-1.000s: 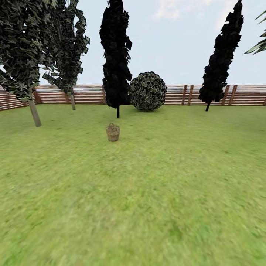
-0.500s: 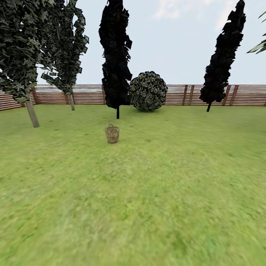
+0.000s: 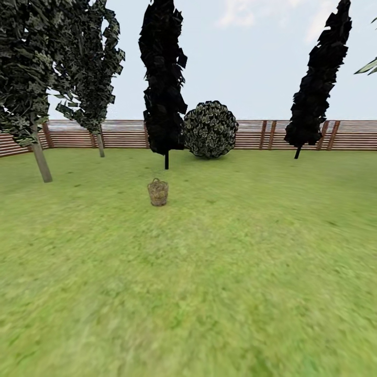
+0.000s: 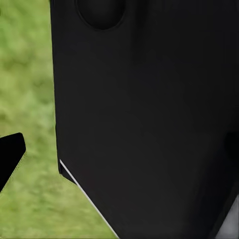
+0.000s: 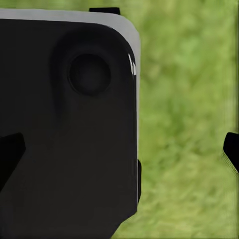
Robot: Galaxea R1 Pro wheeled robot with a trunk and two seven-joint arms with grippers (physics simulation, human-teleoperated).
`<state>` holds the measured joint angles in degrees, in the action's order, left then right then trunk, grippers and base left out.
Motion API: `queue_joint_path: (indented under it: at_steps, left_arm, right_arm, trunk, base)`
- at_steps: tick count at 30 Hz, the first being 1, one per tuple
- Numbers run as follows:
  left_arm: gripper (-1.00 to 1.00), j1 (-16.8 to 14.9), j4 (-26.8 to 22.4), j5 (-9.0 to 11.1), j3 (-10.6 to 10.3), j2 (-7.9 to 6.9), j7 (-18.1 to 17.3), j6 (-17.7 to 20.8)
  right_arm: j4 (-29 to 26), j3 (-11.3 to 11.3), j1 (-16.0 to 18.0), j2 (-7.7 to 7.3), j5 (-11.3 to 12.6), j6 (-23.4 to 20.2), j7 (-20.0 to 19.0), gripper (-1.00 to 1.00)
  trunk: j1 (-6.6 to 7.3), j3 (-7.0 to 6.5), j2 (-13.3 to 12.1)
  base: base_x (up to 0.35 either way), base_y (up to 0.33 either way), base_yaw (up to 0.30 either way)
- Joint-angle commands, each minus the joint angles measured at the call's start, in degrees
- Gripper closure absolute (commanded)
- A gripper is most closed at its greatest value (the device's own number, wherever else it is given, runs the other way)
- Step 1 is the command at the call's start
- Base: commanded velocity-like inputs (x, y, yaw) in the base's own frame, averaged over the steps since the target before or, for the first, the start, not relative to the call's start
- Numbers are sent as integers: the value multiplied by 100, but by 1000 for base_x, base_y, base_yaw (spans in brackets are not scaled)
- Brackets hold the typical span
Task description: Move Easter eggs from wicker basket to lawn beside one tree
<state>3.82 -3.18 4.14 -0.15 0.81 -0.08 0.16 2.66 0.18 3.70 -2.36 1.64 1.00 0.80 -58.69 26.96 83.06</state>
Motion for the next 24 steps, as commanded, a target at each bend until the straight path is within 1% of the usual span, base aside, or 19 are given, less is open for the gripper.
queue_joint_path:
  at_steps: [1, 6, 24]
  left_arm:
    - [-100, 4, -9, 43, -10, 4, -1, 2]
    - [-100, 4, -14, 51, 6, 1, -1, 2]
    - [-100, 4, -13, 60, 12, 0, -1, 10]
  right_arm:
    - [15, -1, 8, -12, 17, 6, 8, -100]
    - [9, -1, 8, -82, 15, 6, 8, -100]
    - [10, 17, 8, -72, -11, 6, 0, -100]
  trunk:
    - [-3, 4, 2]
    - [-3, 4, 2]
    - [-3, 4, 2]
  base:
    - [331, 0, 0]
    - [331, 0, 0]
    - [331, 0, 0]
